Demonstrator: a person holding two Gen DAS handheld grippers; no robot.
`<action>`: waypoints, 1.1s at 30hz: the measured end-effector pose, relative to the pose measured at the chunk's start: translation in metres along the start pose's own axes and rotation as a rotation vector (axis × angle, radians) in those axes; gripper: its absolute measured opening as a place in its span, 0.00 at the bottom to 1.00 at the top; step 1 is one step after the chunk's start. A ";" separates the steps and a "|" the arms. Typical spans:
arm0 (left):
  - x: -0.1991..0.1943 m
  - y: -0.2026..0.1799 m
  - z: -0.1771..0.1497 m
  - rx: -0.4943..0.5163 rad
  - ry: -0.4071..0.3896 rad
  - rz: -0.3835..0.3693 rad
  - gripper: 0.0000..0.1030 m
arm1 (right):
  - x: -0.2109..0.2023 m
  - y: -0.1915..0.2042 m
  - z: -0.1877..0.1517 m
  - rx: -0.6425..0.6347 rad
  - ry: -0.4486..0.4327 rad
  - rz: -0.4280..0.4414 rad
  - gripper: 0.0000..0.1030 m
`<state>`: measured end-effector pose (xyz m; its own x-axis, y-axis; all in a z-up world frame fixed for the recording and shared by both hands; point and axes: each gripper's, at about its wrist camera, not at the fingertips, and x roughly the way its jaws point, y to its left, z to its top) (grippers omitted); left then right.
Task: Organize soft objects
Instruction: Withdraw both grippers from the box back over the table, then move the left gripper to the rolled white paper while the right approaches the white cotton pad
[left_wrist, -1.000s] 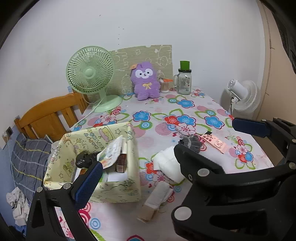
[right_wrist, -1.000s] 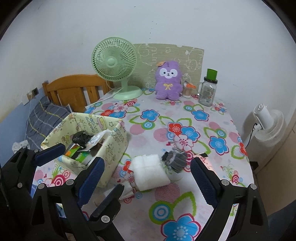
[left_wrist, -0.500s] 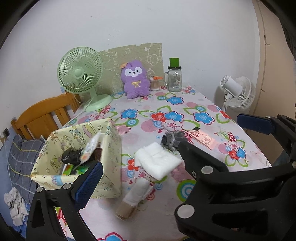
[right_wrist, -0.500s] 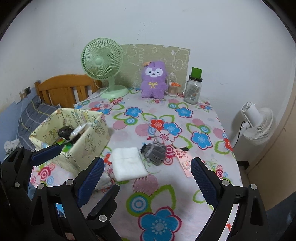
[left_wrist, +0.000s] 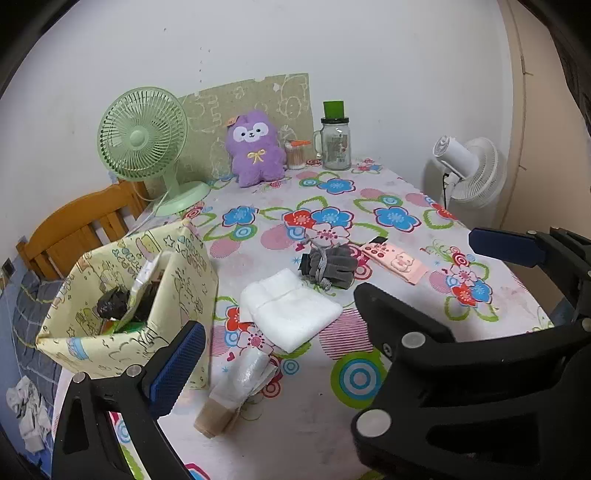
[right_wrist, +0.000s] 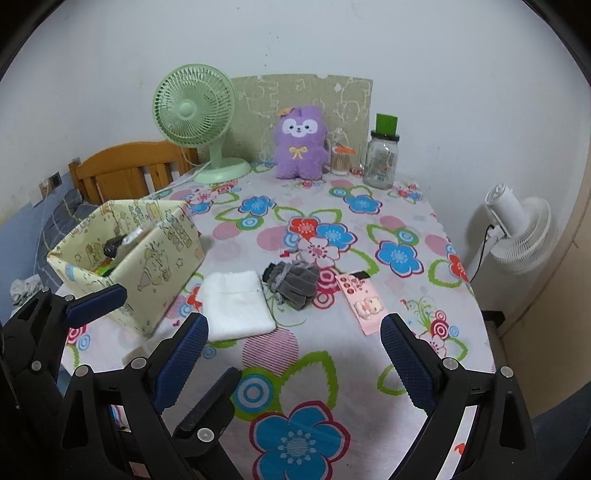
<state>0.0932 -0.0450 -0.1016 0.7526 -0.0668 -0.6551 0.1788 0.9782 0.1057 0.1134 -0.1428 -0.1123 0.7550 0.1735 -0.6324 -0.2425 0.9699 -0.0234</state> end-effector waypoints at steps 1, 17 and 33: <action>0.002 -0.001 -0.002 -0.003 0.002 0.002 1.00 | 0.002 -0.001 -0.002 -0.004 -0.001 0.000 0.93; 0.042 0.002 -0.032 -0.038 0.036 0.056 1.00 | 0.038 0.008 -0.028 -0.089 -0.030 -0.048 0.93; 0.066 0.029 -0.050 -0.112 0.111 0.057 0.96 | 0.073 0.028 -0.033 -0.099 0.026 0.028 0.93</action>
<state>0.1165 -0.0111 -0.1793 0.6834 0.0057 -0.7300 0.0610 0.9960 0.0648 0.1417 -0.1081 -0.1845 0.7312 0.1941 -0.6540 -0.3233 0.9428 -0.0816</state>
